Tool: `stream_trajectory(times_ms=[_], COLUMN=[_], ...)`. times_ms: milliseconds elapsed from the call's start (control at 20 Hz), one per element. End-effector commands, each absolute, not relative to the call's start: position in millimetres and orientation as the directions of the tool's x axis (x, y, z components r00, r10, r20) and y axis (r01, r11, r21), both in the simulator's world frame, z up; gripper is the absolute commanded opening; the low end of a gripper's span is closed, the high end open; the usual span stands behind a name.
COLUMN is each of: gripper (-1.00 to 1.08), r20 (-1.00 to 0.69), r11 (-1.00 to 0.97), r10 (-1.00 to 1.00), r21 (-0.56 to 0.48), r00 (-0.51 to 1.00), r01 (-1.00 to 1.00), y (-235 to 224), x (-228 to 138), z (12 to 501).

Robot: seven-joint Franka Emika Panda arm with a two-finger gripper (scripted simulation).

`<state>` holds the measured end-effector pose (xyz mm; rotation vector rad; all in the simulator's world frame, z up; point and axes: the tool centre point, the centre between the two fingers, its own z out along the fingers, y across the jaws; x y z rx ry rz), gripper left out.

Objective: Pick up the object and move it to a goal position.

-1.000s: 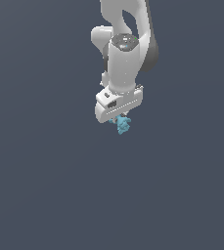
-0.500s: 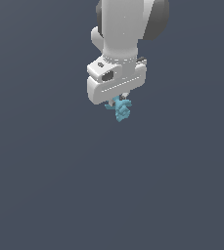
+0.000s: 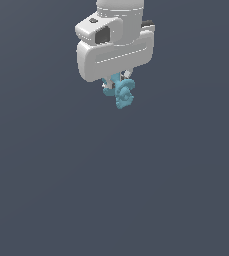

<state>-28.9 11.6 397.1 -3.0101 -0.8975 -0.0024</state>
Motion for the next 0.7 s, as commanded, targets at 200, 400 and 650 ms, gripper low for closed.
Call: stream_trajectory(times_ms=[200,400,650], gripper=[-1.00,-1.00,-1.00], r20=[0.000,0.000,0.000], r11=[-0.837,-0.837,-0.837], r10=[0.547,0.547,0.547], r21=[0.000,0.000,0.000], r00=[0.837,0.837,0.837], r01=[0.547,0.547,0.547], y=[8,7,6], x=[-22,-20,-19], z=[430,439,443])
